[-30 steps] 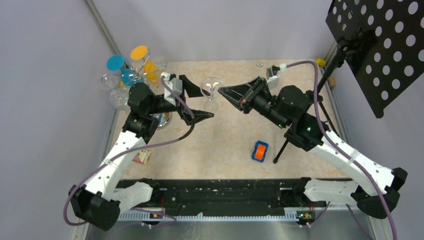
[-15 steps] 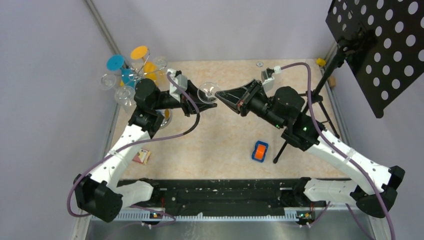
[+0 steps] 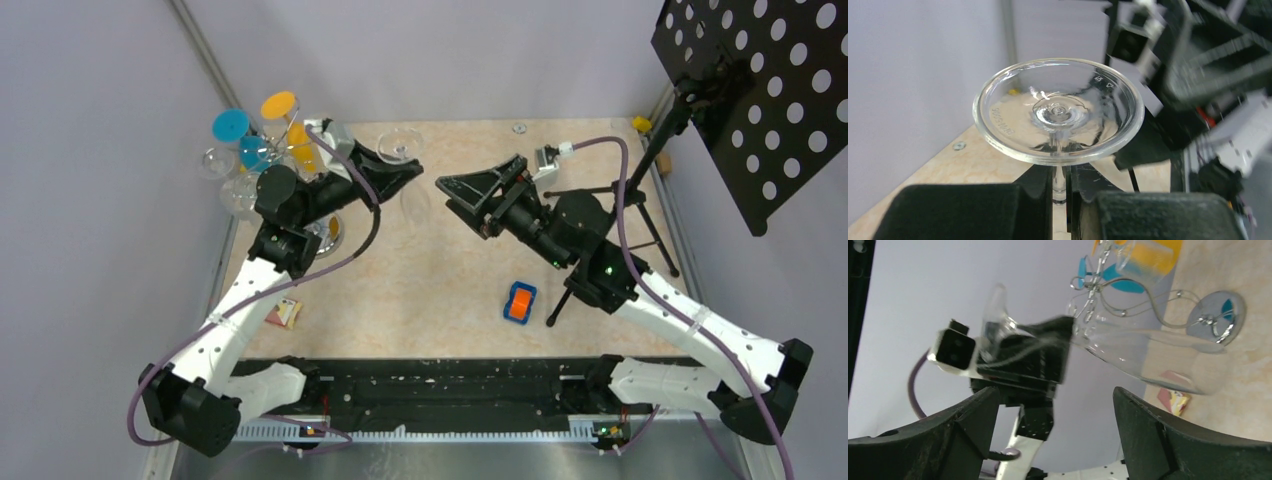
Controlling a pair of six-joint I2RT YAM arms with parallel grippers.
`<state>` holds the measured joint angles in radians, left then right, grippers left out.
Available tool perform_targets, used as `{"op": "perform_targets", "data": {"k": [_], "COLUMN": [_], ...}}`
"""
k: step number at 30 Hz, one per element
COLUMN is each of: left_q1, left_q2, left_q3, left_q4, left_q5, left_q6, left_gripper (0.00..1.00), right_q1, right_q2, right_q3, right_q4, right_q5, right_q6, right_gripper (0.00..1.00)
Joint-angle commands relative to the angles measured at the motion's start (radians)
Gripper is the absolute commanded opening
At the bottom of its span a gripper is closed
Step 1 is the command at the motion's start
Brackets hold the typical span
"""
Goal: Take the wine glass off the wine glass rack
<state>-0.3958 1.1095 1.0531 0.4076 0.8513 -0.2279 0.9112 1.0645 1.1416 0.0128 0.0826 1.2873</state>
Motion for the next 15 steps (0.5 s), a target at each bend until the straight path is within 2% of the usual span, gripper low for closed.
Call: {"op": "perform_targets", "data": {"k": [1, 4, 9, 12, 15], "left_q1": [-0.002, -0.003, -0.001, -0.002, -0.002], "left_q2": [-0.056, -0.082, -0.119, -0.140, -0.157], "left_q3": [0.058, 0.079, 0.138, 0.148, 0.143], "left_q4": [0.035, 0.008, -0.117, -0.159, -0.170], "left_q5": [-0.446, -0.605, -0.762, -0.786, -0.793], "left_q6": [-0.228, -0.386, -0.594, -0.688, -0.774], "left_gripper": [0.00, 0.00, 0.00, 0.00, 0.00], "right_q1": [-0.003, -0.004, -0.004, -0.004, -0.003], "right_q2": [-0.104, -0.130, -0.136, -0.124, -0.093], "right_q3": [-0.132, -0.208, -0.248, -0.258, -0.226], "right_q4": [0.138, 0.231, 0.345, 0.465, 0.513], "right_q5": [0.112, 0.123, 0.096, 0.052, -0.012], "right_q6": [-0.110, -0.124, -0.136, -0.153, -0.163], "right_gripper": [0.86, 0.85, 0.85, 0.85, 0.83]}}
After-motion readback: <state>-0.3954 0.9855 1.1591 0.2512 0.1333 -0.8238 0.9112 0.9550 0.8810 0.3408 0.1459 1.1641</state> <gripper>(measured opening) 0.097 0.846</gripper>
